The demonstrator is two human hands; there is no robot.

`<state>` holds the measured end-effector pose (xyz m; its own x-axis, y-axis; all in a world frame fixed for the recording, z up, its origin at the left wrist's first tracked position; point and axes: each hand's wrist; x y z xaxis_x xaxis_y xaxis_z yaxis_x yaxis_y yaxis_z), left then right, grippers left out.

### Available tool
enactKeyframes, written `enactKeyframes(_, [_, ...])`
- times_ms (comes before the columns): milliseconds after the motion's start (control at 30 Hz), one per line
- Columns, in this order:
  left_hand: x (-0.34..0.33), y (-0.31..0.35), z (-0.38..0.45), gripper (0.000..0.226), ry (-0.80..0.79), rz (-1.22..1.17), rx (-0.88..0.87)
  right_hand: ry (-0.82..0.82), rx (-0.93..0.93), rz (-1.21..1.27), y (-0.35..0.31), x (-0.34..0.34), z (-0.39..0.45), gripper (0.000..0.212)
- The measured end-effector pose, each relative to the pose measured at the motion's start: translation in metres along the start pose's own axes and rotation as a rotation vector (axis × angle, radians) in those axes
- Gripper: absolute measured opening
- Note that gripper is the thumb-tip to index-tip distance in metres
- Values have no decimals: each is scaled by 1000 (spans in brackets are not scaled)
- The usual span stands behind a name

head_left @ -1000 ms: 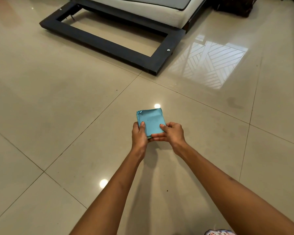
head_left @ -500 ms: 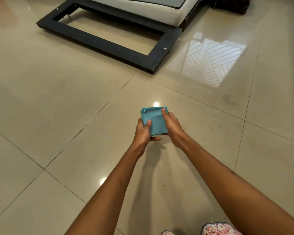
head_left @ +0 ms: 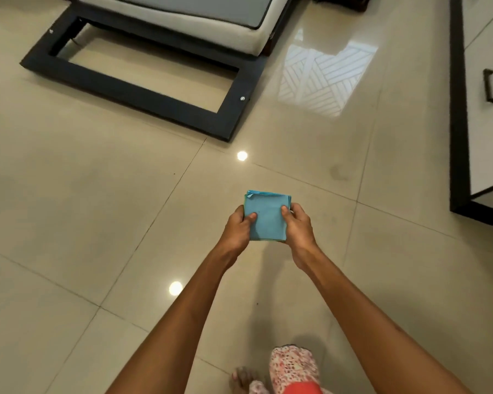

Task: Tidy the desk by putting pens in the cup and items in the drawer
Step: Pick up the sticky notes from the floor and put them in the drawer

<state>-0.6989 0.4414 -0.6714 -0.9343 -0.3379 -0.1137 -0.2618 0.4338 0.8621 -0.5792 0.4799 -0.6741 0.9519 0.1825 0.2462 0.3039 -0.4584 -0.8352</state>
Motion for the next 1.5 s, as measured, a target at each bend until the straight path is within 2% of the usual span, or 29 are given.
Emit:
enactKeyframes(267, [-60,141,-62,29,-289,84,159,204,-70,161,-115,76,-77,13])
enactKeyframes(467, [-114,224,-89,45,-472,322,206,325,-175,236,-182,129,-118,18])
enactKeyframes(600, [-160,269,-102,43,-586,464,211,445,-240,316,-220,171,-139,15])
enactKeyframes(733, [-205,305,-119,23,-642,547,181,545,-257,422,-252,213,-163,15])
enactKeyframes(833, [-244,329,-134,12,-651,505,166,638,-254,479,-275,248,-182,15])
enactKeyframes(967, [-296,362,-157,17,-712,445,148,739,-244,529,-300,299,-205,15])
enactKeyframes(1200, [-394,411,-194,16,-950,513,116,927,-284,714,-337,382,-252,11])
enactKeyframes(1367, [-452,438,-208,11,-1108,623,90,1068,-282,905,-366,418,-276,11])
enactKeyframes(1500, [-491,444,-225,9,-1217,633,130,1253,-278,1034,-381,437,-293,15])
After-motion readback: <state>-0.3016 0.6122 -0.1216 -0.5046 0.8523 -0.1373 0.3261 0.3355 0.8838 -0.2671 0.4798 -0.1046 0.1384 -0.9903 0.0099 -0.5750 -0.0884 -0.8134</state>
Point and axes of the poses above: each hand's wrist, its own z-axis towards the middle knuckle, its own x-axis out of the back of the hand, y = z × x, and after that the axes turned 9 degrees about -z, right-handed
